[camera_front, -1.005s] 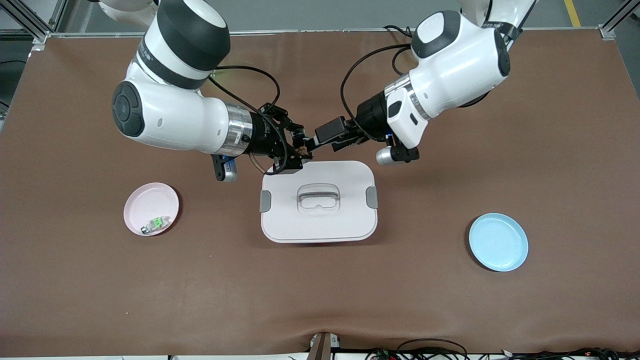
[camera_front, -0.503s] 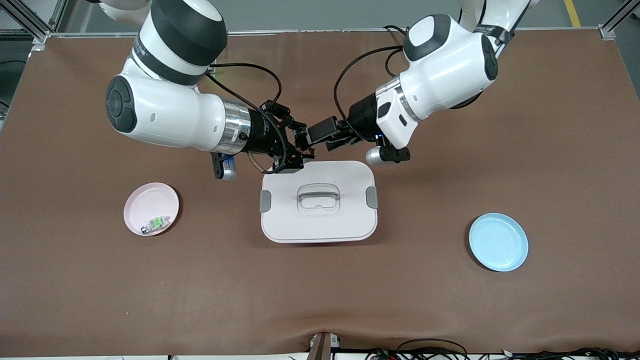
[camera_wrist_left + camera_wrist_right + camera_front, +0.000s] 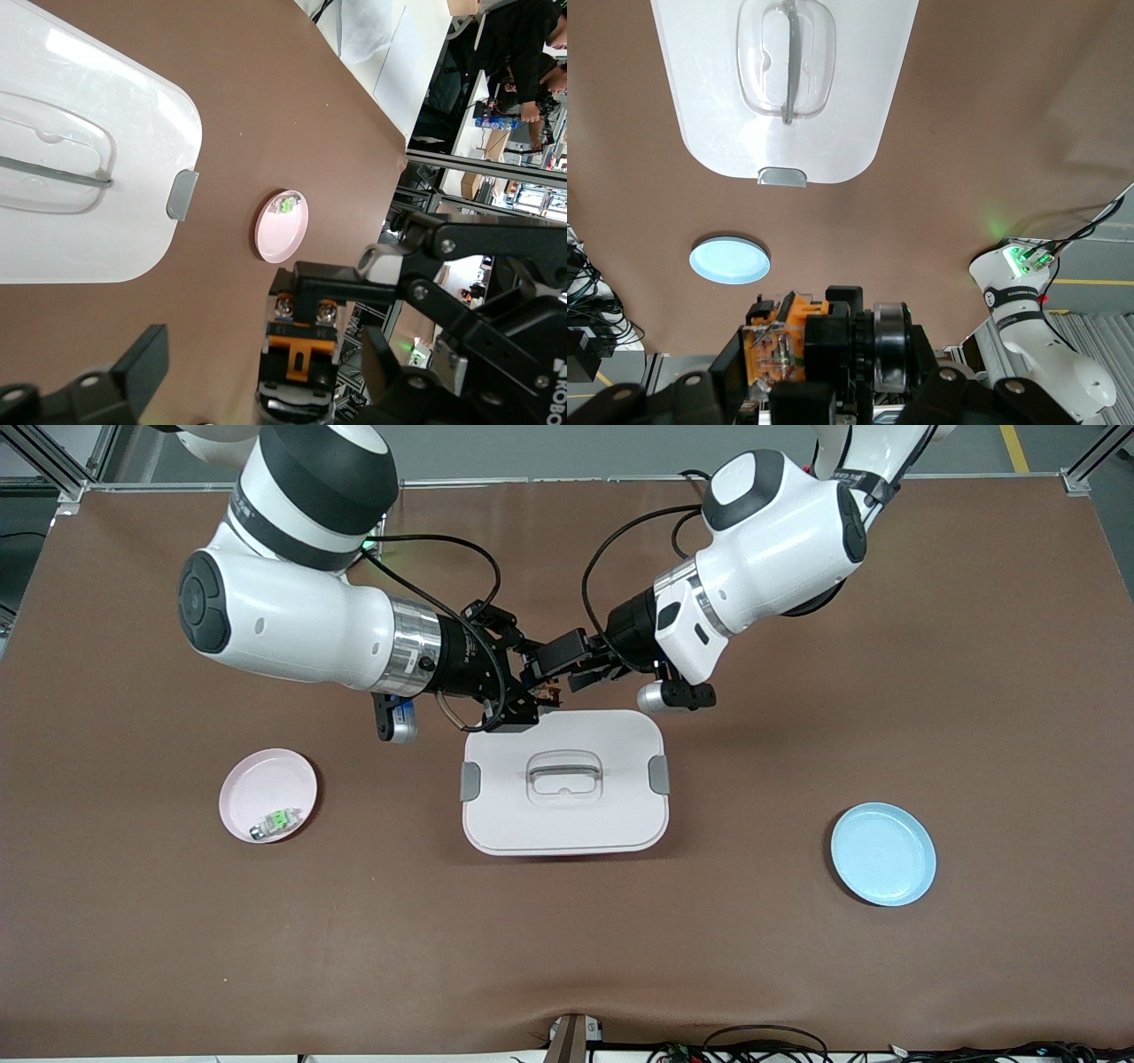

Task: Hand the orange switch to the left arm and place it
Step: 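Grasp the switch with the left gripper above the white box, then open the right gripper and withdraw it while the left gripper retracts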

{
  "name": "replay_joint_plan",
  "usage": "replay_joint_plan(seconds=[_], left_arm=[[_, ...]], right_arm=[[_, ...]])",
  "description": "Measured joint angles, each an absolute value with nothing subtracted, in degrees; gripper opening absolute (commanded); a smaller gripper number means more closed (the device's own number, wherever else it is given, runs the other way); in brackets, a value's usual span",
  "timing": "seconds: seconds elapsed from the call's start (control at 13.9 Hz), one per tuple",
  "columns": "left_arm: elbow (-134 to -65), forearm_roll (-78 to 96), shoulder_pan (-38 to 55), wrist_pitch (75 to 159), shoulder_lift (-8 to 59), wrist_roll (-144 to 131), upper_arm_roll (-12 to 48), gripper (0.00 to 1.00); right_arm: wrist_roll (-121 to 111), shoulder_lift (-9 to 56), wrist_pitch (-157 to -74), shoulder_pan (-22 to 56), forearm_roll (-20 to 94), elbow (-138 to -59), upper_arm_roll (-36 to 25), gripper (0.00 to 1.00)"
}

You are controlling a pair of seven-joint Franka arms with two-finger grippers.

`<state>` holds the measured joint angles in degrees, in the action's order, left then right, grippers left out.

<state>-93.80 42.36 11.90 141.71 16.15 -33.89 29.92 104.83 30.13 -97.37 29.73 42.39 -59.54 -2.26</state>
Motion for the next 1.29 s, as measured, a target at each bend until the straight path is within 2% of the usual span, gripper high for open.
replay_joint_plan(seconds=[0.22,0.29,0.36,0.5,0.57,0.65,0.72,1.29], left_arm=[[-93.6,42.4,12.1,142.3,16.1,-33.9,29.9,0.11],[-93.4,42.4,12.1,142.5,16.1,-33.9,29.9,0.03],[-93.3,42.3,12.2,142.6,16.1,-33.9,29.9,0.0],[-93.3,42.3,12.1,142.7,16.1,-33.6,29.9,0.0],[-93.3,42.3,12.1,142.7,16.1,-33.6,29.9,0.0],[-93.2,42.3,12.1,142.7,16.1,-33.6,29.9,0.0],[-93.2,42.3,12.1,142.7,16.1,-33.6,29.9,0.0],[-93.7,42.2,12.0,142.8,16.4,-33.8,29.8,0.0]], right_arm=[[104.9,30.4,-97.8,29.8,42.5,-59.5,-2.2,0.0],[104.9,30.5,-97.9,29.8,42.5,-59.5,-2.2,0.0],[104.9,30.7,-97.9,29.9,42.5,-59.5,-2.2,0.0],[104.9,30.7,-98.0,29.9,42.6,-59.5,-2.2,0.0],[104.9,30.7,-98.0,29.9,42.6,-59.5,-2.2,0.15],[104.9,30.7,-98.1,29.9,42.6,-59.5,-2.2,0.89],[104.9,30.7,-98.2,29.9,42.6,-59.5,-2.2,1.0],[103.4,30.7,-100.2,28.8,42.8,-59.1,-2.3,1.0]])
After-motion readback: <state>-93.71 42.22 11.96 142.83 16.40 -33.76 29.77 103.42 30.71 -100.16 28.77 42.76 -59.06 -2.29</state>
